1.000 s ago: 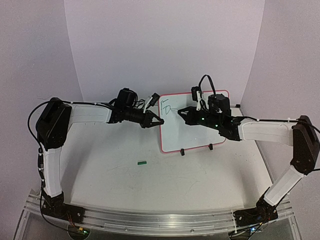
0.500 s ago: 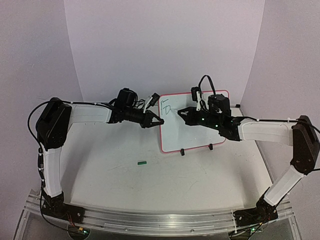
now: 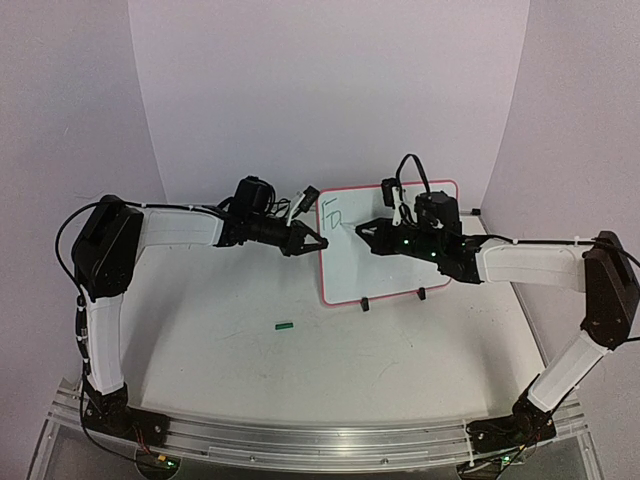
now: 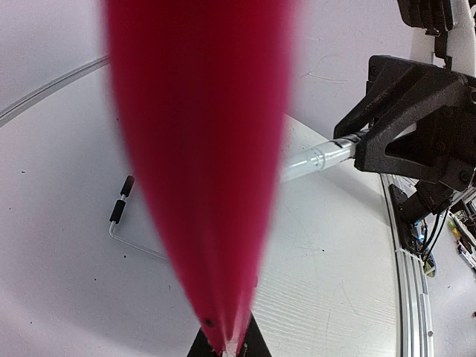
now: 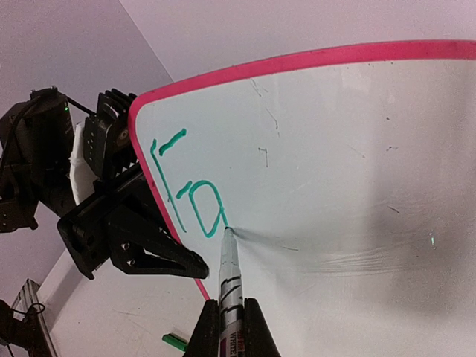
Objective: Write a sentence on the whiteboard
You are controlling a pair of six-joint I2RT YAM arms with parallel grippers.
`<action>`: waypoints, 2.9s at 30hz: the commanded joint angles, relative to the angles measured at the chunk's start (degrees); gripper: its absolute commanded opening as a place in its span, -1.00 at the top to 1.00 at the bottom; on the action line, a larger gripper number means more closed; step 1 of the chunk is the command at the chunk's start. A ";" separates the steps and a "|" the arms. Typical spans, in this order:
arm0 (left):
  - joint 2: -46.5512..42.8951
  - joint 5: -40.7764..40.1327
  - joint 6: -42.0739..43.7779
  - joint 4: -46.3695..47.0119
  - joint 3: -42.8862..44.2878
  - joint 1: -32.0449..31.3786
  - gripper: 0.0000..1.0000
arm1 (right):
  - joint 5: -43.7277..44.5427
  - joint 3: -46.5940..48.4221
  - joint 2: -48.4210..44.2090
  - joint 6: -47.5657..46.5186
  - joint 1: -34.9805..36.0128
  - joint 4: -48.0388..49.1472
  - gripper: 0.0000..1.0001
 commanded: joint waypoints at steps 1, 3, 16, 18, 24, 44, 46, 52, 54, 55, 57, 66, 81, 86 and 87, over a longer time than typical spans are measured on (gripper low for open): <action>1.69 0.29 1.57 -9.75 -0.15 -2.33 1.00 | 0.11 0.11 -0.08 -0.88 -0.23 -0.91 1.00; 1.69 0.29 1.57 -9.75 -0.15 -2.33 1.00 | 0.43 -0.05 -0.12 -0.99 -0.23 -1.24 1.00; 1.51 0.21 1.65 -9.83 -0.15 -2.35 1.00 | 5.78 0.47 -3.53 -1.89 -0.23 -1.72 1.00; 1.49 0.20 1.66 -9.84 -0.15 -2.33 1.00 | 5.96 0.61 -4.05 -1.99 -0.22 -1.72 1.00; 1.51 0.05 1.89 -10.03 -0.15 -2.34 1.00 | 2.69 -0.05 -7.64 -2.34 -0.23 -1.20 1.00; 1.06 -0.24 3.53 -11.64 0.02 -2.33 1.00 | -11.19 -0.22 -12.83 -3.91 -2.09 -5.55 1.00; 1.19 -0.18 3.51 -11.68 0.11 -2.37 1.00 | -12.65 0.13 -12.05 -4.21 -2.83 -5.66 1.00; 1.68 -0.06 3.43 -11.77 0.29 -2.51 1.00 | -13.29 1.59 -8.69 -4.65 -4.01 -5.67 1.00; 1.60 -0.03 3.42 -11.86 0.37 -2.64 1.00 | -12.48 1.89 -7.96 -5.02 -4.01 -5.59 1.00; 1.51 -0.04 3.42 -11.86 0.37 -2.67 1.00 | -12.20 2.21 -7.40 -5.22 -4.01 -5.59 1.00; 1.39 -0.09 3.50 -11.86 0.37 -2.70 1.00 | -11.95 2.87 -6.23 -5.47 -4.00 -5.59 1.00; 1.94 -0.46 3.91 -12.21 0.46 -2.77 1.00 | -9.65 4.24 -3.76 -5.39 -4.01 -5.17 1.00; 2.37 -0.46 4.02 -12.30 0.55 -2.77 1.00 | -5.77 6.08 -1.24 -4.78 -4.01 -4.31 1.00; 2.48 -0.33 3.97 -12.30 0.63 -2.77 1.00 | -4.77 6.14 -1.13 -4.72 -4.01 -3.77 1.00; 2.48 -0.30 3.95 -12.30 0.64 -2.77 1.00 | -4.61 6.08 -1.13 -4.64 -4.01 -3.58 1.00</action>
